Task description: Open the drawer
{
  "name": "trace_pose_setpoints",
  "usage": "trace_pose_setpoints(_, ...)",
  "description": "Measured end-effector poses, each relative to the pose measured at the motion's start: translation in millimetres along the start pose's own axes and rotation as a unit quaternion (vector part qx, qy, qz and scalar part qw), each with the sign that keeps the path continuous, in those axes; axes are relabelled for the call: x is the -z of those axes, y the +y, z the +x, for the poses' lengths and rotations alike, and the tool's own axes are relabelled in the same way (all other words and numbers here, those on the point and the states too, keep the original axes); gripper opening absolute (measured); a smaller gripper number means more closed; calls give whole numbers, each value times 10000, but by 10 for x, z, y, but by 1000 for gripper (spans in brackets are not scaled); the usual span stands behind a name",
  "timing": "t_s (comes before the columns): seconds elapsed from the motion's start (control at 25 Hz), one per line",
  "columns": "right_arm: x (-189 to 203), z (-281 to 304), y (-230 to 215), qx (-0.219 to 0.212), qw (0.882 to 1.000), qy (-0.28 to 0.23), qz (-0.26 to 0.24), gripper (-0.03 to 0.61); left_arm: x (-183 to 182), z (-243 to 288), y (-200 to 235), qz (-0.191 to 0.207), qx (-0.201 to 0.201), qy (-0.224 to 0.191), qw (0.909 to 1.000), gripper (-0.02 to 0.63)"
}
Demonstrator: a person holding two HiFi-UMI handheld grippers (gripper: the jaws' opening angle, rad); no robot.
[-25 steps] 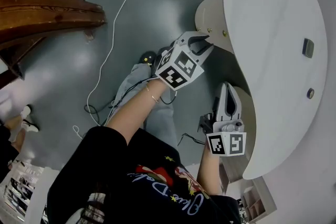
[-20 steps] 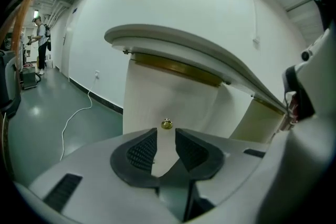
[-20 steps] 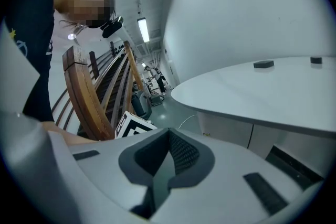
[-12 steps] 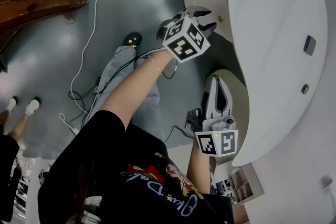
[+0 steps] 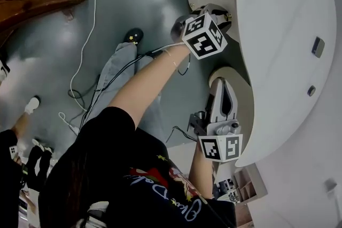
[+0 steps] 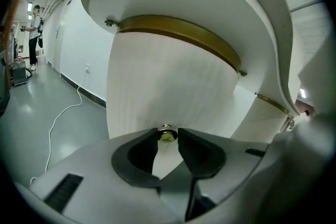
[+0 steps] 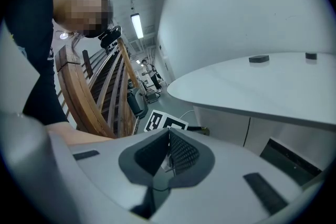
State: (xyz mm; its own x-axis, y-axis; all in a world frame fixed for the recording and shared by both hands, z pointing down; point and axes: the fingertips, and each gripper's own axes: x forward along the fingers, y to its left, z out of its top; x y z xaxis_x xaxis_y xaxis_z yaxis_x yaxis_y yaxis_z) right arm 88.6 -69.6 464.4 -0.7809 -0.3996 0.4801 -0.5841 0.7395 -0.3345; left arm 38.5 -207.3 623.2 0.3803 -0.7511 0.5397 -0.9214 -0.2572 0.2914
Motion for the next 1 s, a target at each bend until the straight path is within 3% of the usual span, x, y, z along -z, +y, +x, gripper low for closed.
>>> trace_pose_setpoints(0.4,-6,-74,-34,90,10000,-35,7,3,2,2,18,240,-56,87,9997,104)
trace_pose_setpoints(1.0,-34,2,128,29,10000,-69,11,2,128,-189,13,245,9,233,9994,101)
